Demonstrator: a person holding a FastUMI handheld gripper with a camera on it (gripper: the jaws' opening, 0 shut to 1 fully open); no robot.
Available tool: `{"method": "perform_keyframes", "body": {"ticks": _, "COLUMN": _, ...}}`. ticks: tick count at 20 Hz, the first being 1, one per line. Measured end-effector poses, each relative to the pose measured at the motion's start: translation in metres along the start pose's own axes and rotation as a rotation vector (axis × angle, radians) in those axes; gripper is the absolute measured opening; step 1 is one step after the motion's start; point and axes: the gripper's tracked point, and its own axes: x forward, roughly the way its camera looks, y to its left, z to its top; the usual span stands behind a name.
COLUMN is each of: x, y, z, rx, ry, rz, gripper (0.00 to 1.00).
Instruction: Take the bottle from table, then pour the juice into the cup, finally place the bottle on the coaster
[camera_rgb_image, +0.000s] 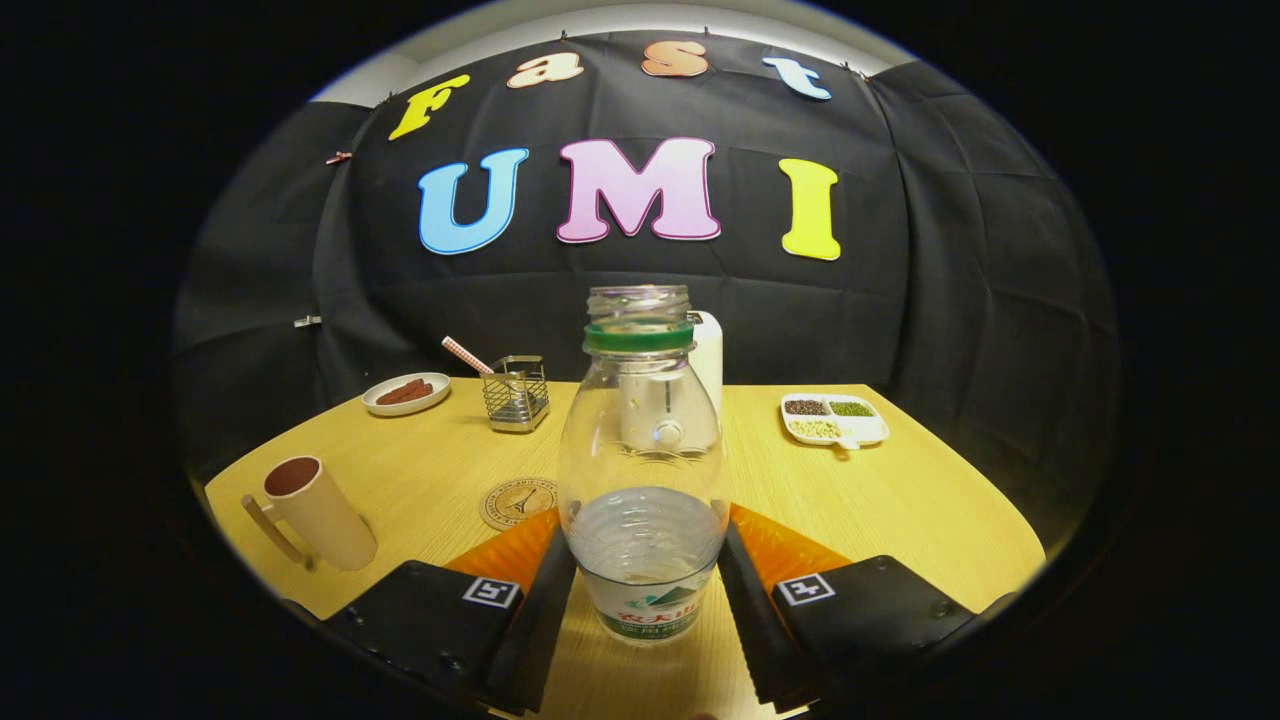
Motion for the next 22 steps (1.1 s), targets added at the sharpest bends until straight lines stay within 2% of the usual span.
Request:
{"method": "perform_keyframes", "body": {"ticks": 4, "x": -0.002, "y": 0.005, "z": 0.006, "rx": -0.037, "ry": 0.012, "rz": 0.019, "gripper": 0.71}}
{"method": "perform_keyframes", "body": {"ticks": 18, "x": -0.015, "y": 0.036, "z": 0.093, "rx": -0.328, "ry": -0.025, "rz": 0.046, "gripper": 0.71}}
{"method": "perform_keyframes", "body": {"ticks": 22, "x": -0.020, "y": 0.053, "z": 0.109, "rx": -0.465, "ry": -0.040, "rz": 0.048, "gripper": 0.71}}
